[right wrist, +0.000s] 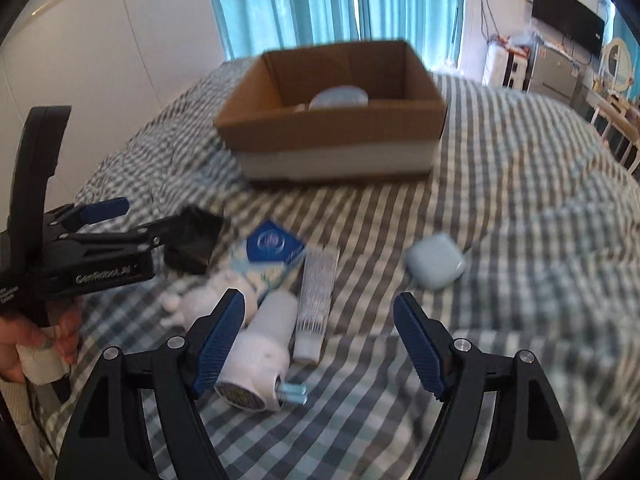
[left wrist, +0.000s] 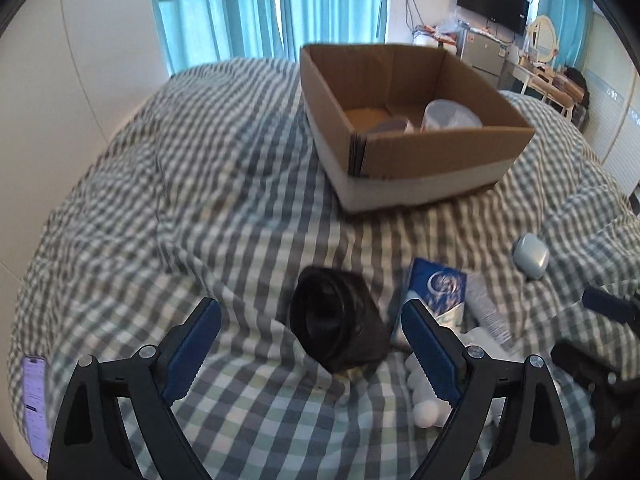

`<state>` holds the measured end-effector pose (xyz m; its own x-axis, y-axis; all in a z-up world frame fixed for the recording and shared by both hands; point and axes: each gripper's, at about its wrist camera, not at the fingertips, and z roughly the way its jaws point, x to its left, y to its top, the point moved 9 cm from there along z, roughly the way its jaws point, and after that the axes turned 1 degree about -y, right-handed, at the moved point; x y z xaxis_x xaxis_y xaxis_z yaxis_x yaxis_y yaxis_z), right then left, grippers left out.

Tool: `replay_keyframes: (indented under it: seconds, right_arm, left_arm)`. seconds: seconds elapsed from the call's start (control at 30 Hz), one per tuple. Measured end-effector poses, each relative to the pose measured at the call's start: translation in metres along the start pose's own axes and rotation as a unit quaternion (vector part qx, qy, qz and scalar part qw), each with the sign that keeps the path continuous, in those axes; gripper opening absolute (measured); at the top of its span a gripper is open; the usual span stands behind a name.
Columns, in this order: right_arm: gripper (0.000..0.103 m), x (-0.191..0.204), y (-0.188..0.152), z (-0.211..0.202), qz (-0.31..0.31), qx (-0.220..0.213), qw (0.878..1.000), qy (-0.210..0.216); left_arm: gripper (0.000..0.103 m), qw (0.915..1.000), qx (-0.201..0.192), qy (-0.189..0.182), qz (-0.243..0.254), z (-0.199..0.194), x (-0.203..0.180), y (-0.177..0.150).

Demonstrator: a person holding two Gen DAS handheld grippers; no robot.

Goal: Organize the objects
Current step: 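Grasp the black cup with the left tool while the right tool grasps the white plug, then carry the black cup and white plug over the box with both tools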

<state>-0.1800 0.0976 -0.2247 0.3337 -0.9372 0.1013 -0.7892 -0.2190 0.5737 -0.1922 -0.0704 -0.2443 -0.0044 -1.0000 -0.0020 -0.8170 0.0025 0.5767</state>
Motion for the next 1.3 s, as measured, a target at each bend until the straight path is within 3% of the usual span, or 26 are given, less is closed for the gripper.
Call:
replay_keyframes:
  seconds: [0.1, 0.17, 0.4, 0.63, 0.93, 1.3]
  right_arm:
    - [0.077, 0.006, -0.009, 0.006, -0.014, 0.013, 1.000, 0.001]
    - [0.077, 0.011, -0.015, 0.008, -0.026, 0.019, 0.999, 0.006]
    - [0.077, 0.027, -0.036, 0.030, -0.049, 0.073, 0.996, 0.026]
    - [0.057, 0.032, -0.046, 0.036, -0.060, 0.096, 0.993, 0.023]
    - [0.057, 0.028, -0.036, 0.018, -0.046, 0.060, 0.997, 0.018]
    - [0.056, 0.032, -0.015, -0.012, -0.049, 0.012, 0.999, 0.002]
  left_arm:
    - [0.094, 0.9999, 0.014, -0.002, -0.003, 0.012, 0.001, -0.007]
    - [0.086, 0.9997, 0.025, -0.003, -0.004, 0.018, 0.002, -0.010]
    - [0.049, 0.9985, 0.040, -0.037, -0.006, 0.028, -0.006, -0.014]
    - [0.021, 0.9964, 0.045, -0.071, 0.008, 0.030, -0.020, -0.014]
    - [0.010, 0.9966, 0.023, -0.078, 0.001, 0.014, -0.023, -0.012]
    - [0.008, 0.9980, -0.029, -0.053, 0.017, -0.033, -0.023, -0.008]
